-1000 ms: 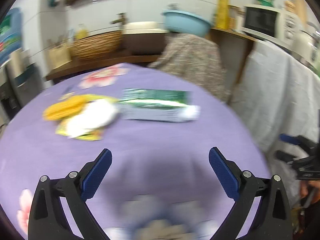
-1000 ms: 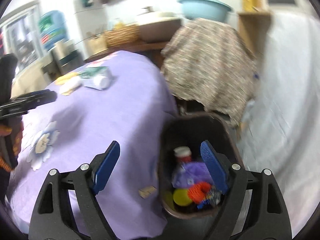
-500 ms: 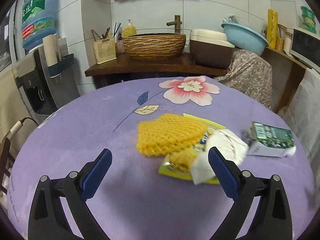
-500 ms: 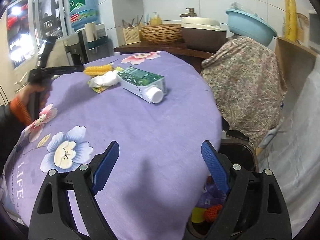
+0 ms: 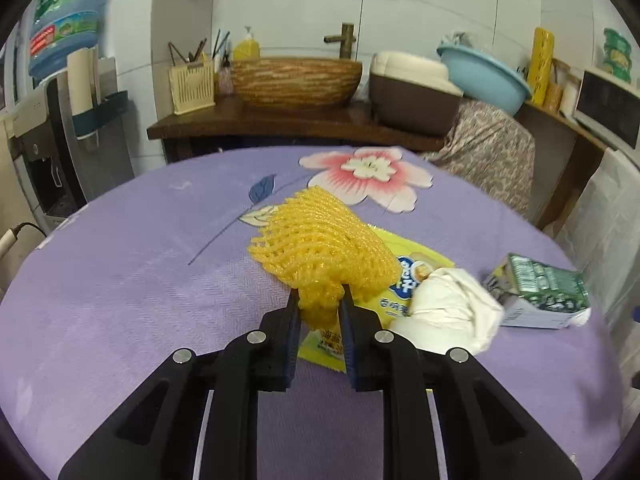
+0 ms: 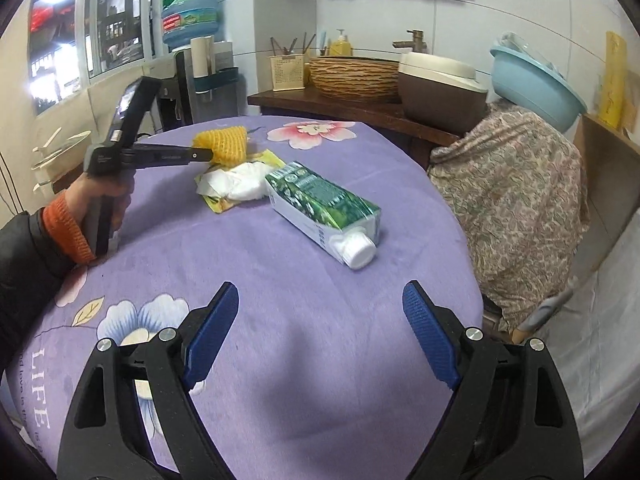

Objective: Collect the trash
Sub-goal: 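Grasp the yellow foam net with the left gripper while the right gripper grasps the green carton, then drop the carton into the bin with the right gripper while the left gripper carries the yellow net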

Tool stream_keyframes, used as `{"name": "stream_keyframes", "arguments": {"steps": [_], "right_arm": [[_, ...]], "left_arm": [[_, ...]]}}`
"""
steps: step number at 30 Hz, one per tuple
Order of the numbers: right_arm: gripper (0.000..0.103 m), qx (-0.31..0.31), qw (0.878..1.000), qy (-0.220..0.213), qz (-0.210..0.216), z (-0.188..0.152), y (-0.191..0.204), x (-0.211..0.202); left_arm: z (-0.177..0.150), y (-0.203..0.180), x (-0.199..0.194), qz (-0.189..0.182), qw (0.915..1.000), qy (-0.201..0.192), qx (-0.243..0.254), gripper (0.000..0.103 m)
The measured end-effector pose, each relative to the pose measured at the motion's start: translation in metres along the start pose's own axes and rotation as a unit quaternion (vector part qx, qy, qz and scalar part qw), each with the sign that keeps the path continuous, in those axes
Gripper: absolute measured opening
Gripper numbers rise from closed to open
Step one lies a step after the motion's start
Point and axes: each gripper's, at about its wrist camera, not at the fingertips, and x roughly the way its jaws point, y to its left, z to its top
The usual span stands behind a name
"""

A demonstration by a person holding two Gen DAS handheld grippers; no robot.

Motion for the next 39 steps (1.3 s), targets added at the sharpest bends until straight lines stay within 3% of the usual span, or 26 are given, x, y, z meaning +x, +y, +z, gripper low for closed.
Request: {"name": "stream_keyframes", "arguments": {"steps": [3, 10, 13, 18, 21, 23, 25, 29, 32, 39], "right_arm": [[0.084, -0.027, 1.0, 0.009, 0.012, 0.02, 0.007, 0.018], [0.084, -0.101, 0.993, 0.049, -0.022, 0.072, 0.017, 0.084], [0.084, -0.133, 0.986, 0.089, -0.045, 0.083, 0.024, 0.121], [0.082, -0.207, 0.968, 0.113, -0.084, 0.084, 0.042, 0.147], [0.076, -0.237, 0.959, 0.124, -0.094, 0.084, 0.047, 0.157], [0.063, -0.247, 0.954, 0.14, -0.093, 0.083, 0.049, 0.163], [0.062, -0.253, 0.952, 0.139, -0.098, 0.081, 0.049, 0.16], [0.057, -0.236, 0.961, 0.109, -0.095, 0.079, 0.045, 0.133], [0.051, -0.197, 0.973, 0.079, -0.094, 0.075, 0.033, 0.101], [0.05, -0.105, 0.992, 0.02, -0.074, 0.045, 0.002, 0.022]], "left_arm": [[-0.003, -0.002, -0.031, -0.007, 0.9995, -0.02, -0.023, 0.019], [-0.019, -0.019, -0.09, -0.033, 0.994, -0.077, -0.07, 0.019], [-0.023, -0.023, -0.091, -0.041, 0.9926, -0.085, -0.076, 0.019], [-0.03, -0.016, -0.077, -0.048, 0.9924, -0.063, -0.094, 0.018], [-0.036, -0.012, -0.073, -0.052, 0.9919, -0.052, -0.104, 0.019], [-0.037, -0.015, -0.075, -0.039, 0.9936, -0.056, -0.089, 0.019], [-0.037, -0.017, -0.076, -0.031, 0.9946, -0.061, -0.078, 0.019], [-0.04, -0.02, -0.078, -0.034, 0.9947, -0.064, -0.073, 0.018], [-0.041, -0.028, -0.08, -0.032, 0.9956, -0.067, -0.056, 0.019], [-0.045, -0.052, -0.077, -0.047, 0.9963, -0.068, -0.022, 0.019]]}}
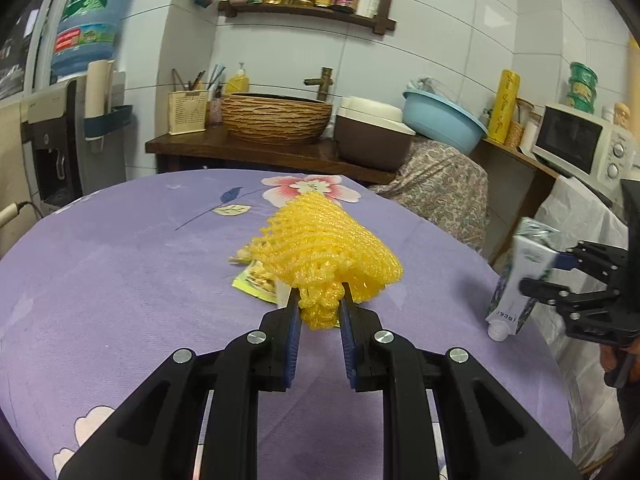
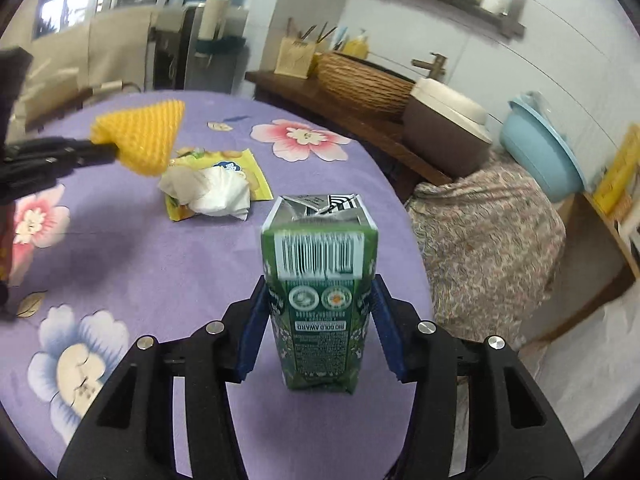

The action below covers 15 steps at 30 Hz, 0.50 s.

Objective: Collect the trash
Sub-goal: 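Drop the carton into the bin with the right gripper while the left gripper carries the yellow net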

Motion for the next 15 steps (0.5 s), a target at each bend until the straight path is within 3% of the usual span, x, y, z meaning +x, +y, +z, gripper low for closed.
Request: {"name": "stream_keyframes", "arguments": {"steps": [6, 15], "right_arm": [[0.05, 0.062, 0.998, -0.032, 0.005, -0.043, -0.023, -0.056], [0.05, 0.143, 0.988, -0.053, -0.016, -0.103, -0.066, -0.107]], "left_arm": [[0.0, -0.034, -0.002, -0.015, 0.9993, -0.006, 0.034, 0.018], [-0.011, -0.155, -0.014, -0.111, 0.9879, 0.006, 0.108, 0.019]]}}
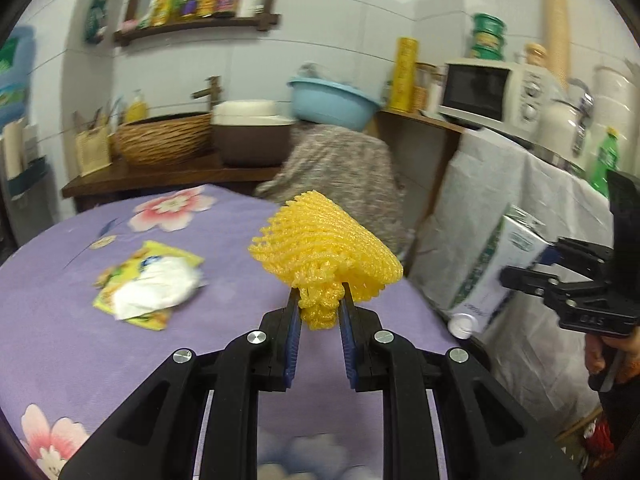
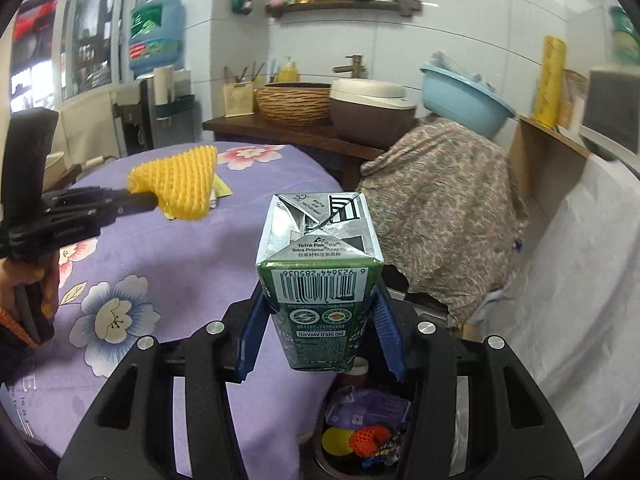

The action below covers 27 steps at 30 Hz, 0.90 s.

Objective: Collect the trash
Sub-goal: 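Drop the carton into the bin with the right gripper while the left gripper carries the yellow net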

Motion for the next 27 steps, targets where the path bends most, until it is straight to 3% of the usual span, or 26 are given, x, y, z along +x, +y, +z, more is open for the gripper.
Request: {"name": "stream_keyframes", "arguments": {"steps": [3, 11, 16, 27], "right_arm": [[0.05, 0.025, 1.0, -0.007, -0.011, -0.014, -0.02, -0.013], [0.05, 0.084, 0.994, 0.013, -0.066, -0.063, -0.075, -0.029], [0.05, 0.116, 0.989, 0.045, -0.079, -0.1, -0.102, -0.015], [0.05, 0.138, 0.982, 0.101, -0.084, -0.139, -0.117, 0.043]], "left_arm": [[0.002, -0.039, 0.005, -0.022, 0.9994, -0.002, 0.028, 0.019], [0.001, -0.102, 0.033, -0.082, 0.9959, 0.026, 0.031, 0.019], [-0.007, -0.129, 0.055, -0.089, 0.9938, 0.051, 0.043, 0.019], [-0.021, -0.146, 0.089, -0.085, 0.991, 0.094, 0.043, 0.019]]}}
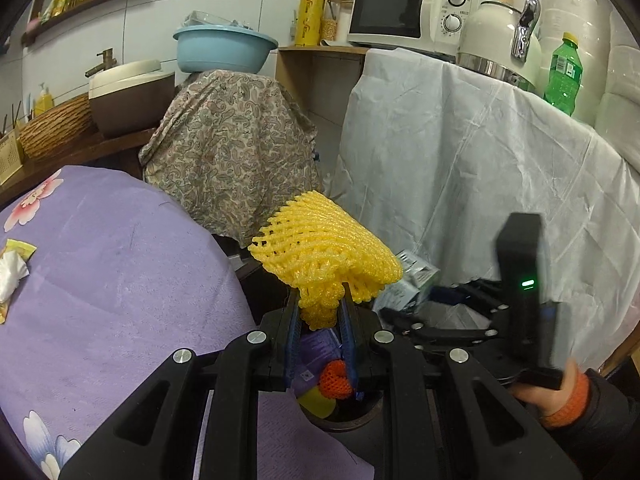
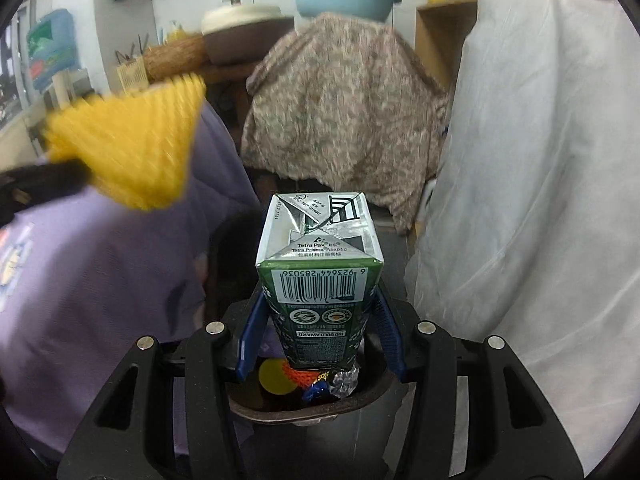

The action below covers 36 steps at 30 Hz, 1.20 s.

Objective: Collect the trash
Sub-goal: 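Drop the carton into the bin with the right gripper while the left gripper carries the yellow net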

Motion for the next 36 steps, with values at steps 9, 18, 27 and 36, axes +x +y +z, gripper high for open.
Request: {"name": "stream_keyframes", "arguments": {"steps": [9, 18, 27, 36], "right_arm": [[0.05, 0.014, 0.996, 0.089, -0.008, -0.028, 0.003, 0.099], [0.076, 0.024, 0.996, 0.084, -0.007, -0.034, 0.008, 0.109], [0.081, -0.004, 0.997, 0.07, -0.044, -0.041, 0.007, 0.067], [0.082, 0.011, 0.996, 0.056, -0.069, -0.055, -0.009, 0.017]], "left_arm": [[-0.005, 0.001, 0.008, 0.002, 0.9999, 0.013, 0.001, 0.019], [-0.002, -0.007, 0.018, 0.006, 0.9996, 0.026, 0.014, 0.019], [0.006, -0.021, 0.052, 0.011, 0.9974, 0.067, 0.025, 0.019], [0.003, -0.042, 0.094, 0.017, 0.991, 0.118, 0.06, 0.019]]}}
